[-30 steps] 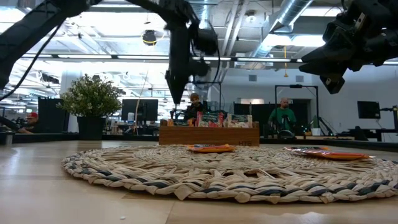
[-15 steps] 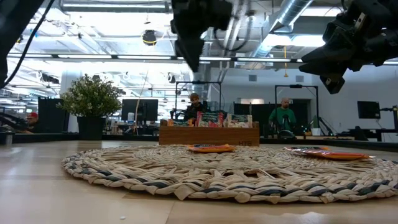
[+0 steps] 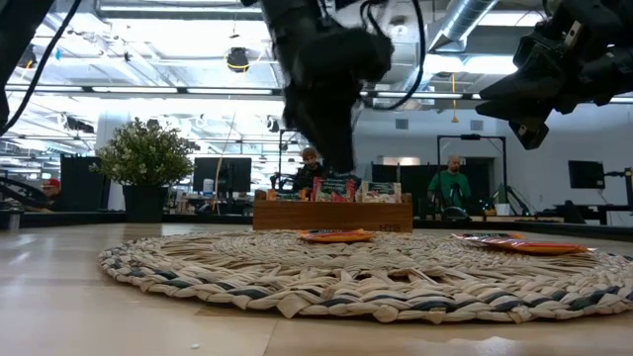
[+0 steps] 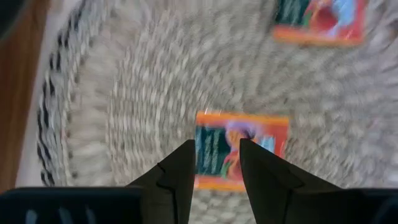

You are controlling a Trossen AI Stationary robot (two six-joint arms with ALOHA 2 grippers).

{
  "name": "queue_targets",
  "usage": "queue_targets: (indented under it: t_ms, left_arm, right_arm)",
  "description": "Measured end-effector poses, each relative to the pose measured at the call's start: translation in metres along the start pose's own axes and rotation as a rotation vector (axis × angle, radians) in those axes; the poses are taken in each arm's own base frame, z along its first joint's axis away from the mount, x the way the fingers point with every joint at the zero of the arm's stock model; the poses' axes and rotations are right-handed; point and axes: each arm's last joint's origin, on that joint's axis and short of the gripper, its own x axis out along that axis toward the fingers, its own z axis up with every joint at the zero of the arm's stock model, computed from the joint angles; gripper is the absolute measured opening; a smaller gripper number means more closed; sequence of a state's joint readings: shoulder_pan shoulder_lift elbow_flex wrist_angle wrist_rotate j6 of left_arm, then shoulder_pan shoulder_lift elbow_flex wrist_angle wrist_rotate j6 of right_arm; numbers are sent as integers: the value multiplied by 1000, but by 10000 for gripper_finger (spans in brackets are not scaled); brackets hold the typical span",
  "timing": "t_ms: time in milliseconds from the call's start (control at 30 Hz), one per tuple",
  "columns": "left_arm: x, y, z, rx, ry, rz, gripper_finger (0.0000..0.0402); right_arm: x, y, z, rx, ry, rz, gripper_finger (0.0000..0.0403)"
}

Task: Pick & Place Tea
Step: Put the orange tea bag into the left section of the wooden organizer

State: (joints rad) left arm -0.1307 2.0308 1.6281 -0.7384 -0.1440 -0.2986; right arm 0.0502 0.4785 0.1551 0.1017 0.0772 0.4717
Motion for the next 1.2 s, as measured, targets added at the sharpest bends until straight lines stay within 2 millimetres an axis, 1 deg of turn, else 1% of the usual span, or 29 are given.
queue_targets:
  t_ms: [233,500,733,833,967,1200]
  left_arm:
    - [9,9,-7,-25,31,15,119]
    - [18,18,-6,-76,6,-33,119]
    - [20,18,-7,-76,22,-53,119]
    - [28,17,-11,-73,67,-70,119]
    - [43,16,-16,-81,111,-67,119]
    - [45,17,-17,-101,107,-43,119]
  right_arm:
    - [0,0,0,-5,1,-1,98]
    - [0,0,0,-8,2,-2,98]
    - [0,0,0,-9,3,-3,98]
    - [0,0,0,-11,3,-4,98]
    - [0,-1,-1,-60,14,-9,98]
    - [0,-1,-2,-66,16,-12,98]
